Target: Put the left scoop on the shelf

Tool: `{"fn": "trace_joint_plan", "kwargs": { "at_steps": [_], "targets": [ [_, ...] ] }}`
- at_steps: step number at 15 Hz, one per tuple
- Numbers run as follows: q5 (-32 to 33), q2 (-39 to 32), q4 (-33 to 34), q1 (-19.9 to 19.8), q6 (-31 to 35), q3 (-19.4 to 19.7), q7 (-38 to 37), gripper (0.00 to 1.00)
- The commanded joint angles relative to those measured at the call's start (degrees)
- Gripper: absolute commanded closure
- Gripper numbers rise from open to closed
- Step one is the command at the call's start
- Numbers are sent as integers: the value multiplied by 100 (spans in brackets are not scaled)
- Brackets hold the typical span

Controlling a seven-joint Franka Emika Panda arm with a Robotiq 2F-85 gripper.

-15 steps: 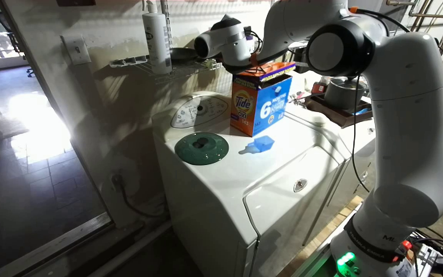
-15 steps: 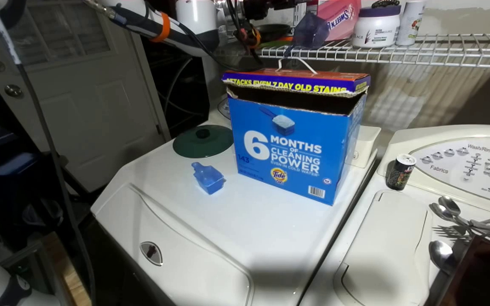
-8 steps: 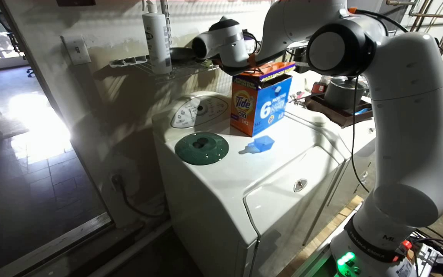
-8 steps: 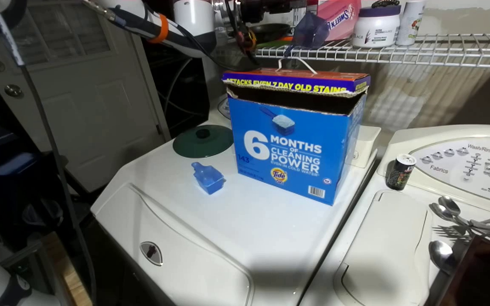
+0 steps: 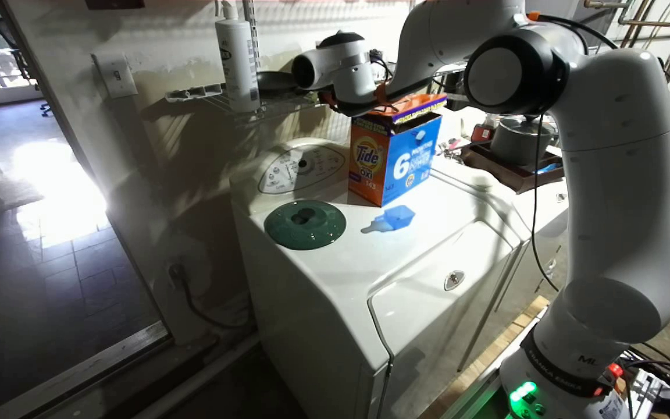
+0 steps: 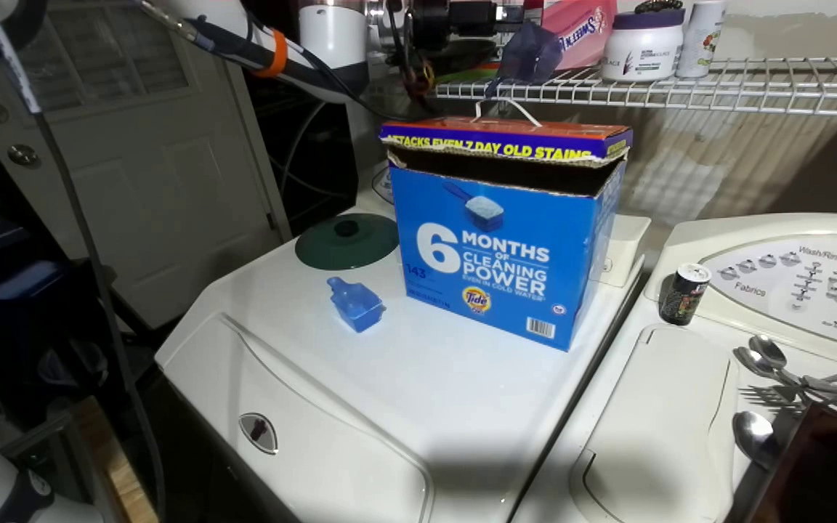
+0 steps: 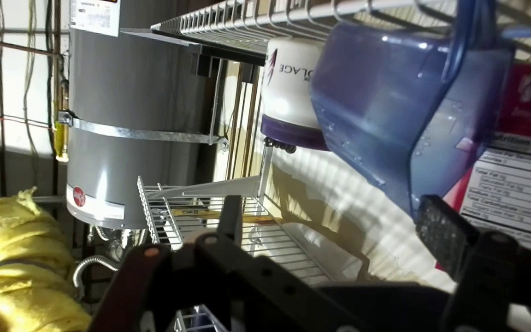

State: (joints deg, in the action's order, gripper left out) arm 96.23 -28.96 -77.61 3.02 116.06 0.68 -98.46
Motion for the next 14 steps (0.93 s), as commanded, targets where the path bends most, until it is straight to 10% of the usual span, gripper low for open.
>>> {"fn": "trace_joint_plan", "kwargs": {
  "at_steps": [1,10,14],
  "targets": [
    [-189,115,-171,-65,140,-58,-9,34],
    [-7,34,-125,-109,321,30,-134,97],
    [448,115,-170,-33,318,115,-340,100]
  ]
}}
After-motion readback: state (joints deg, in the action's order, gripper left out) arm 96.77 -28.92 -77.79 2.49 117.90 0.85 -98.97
